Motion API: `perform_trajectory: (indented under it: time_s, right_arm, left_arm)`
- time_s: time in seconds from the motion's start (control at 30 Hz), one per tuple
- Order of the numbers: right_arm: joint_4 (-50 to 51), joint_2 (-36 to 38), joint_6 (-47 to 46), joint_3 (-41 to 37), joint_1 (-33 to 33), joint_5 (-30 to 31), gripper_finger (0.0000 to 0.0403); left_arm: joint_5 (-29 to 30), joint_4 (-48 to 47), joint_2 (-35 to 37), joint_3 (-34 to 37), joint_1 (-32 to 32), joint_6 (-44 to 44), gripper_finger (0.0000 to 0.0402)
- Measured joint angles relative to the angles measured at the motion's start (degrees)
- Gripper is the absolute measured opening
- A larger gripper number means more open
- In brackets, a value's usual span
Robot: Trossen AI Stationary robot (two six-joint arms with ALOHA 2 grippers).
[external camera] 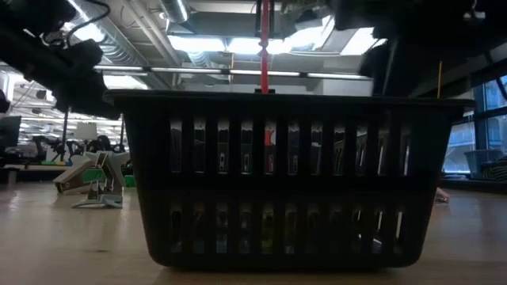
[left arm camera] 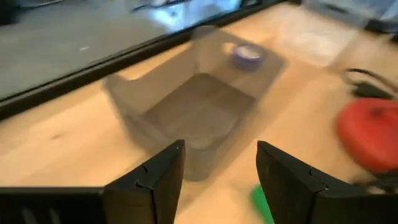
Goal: Pick and place Stapler, Stapler remover, tape
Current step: Put the dark green tape into the black transparent bin
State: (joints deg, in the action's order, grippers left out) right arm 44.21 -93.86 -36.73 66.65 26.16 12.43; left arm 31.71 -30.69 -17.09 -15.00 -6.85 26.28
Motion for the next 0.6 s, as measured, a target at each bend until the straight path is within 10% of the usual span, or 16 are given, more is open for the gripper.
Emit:
perform_trajectory:
  time_s: [0.23,0.6]
  right_arm:
    - [7.52,4.56,-9.73,0.00,3.16,6.93,0.0220]
    - [7.96,5.61,-10.82,0.00,3.47,7.06,0.0219]
  left_arm:
    - [5.83,-5.88,-17.59,-9.73,-2.95,1.80,0.0180]
    - [-11.50,-27.66,-44.21,-26.47,-16.62,-2.07,0.0149]
